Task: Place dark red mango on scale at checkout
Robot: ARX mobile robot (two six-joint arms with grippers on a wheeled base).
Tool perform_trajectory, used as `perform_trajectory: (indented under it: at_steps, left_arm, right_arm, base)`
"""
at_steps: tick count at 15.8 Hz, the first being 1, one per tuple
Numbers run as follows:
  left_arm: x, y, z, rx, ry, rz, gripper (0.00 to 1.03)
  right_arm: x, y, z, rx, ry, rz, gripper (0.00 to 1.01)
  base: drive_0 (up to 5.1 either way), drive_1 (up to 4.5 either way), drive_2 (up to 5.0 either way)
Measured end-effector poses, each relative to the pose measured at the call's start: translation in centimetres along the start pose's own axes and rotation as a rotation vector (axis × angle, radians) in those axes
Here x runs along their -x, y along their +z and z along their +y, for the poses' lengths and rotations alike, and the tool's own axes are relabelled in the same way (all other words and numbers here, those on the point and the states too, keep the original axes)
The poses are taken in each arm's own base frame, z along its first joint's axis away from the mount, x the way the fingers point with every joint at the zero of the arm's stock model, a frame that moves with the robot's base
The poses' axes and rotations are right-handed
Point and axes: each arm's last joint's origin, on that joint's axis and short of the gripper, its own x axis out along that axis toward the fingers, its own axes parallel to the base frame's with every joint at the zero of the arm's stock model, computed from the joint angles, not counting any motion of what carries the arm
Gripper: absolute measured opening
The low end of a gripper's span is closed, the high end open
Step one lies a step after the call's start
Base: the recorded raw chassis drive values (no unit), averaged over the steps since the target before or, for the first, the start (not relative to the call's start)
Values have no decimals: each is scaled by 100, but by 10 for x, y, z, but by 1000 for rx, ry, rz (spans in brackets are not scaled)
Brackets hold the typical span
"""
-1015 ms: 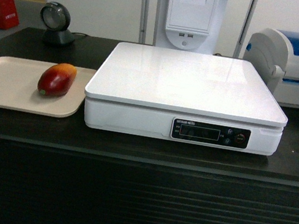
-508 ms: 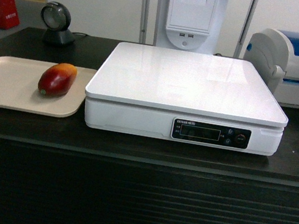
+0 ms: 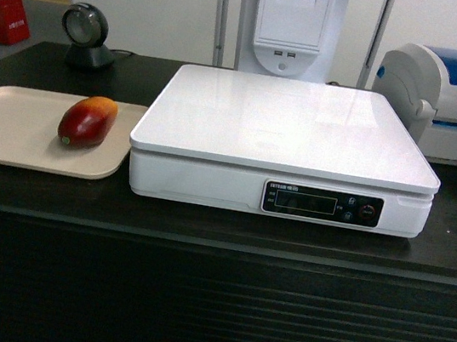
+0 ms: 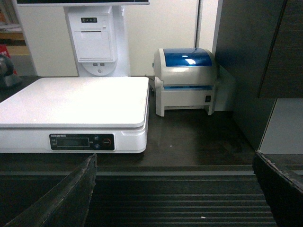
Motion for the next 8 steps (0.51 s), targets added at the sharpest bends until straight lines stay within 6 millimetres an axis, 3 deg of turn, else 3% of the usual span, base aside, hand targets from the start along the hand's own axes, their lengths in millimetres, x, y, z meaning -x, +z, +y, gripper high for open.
perform_trajectory:
  at_steps: [1, 3, 6, 8]
  left_arm:
    - [0, 0, 0, 0, 0, 0, 98]
    - [-5, 2, -2, 29, 86, 159, 98]
    - [-21, 52, 2, 61, 60, 15, 98]
    - [-45, 66, 8, 50, 2, -19, 98]
  right_arm:
    - [0, 0, 0, 0, 0, 0, 98]
    - [0, 0, 0, 0, 0, 0, 98]
    - [0, 0, 0, 0, 0, 0, 98]
    - [0, 0, 0, 0, 0, 0, 98]
  base:
    - [0, 0, 0]
    - [0, 0, 0]
    - [0, 0, 0]
    - [0, 0, 0]
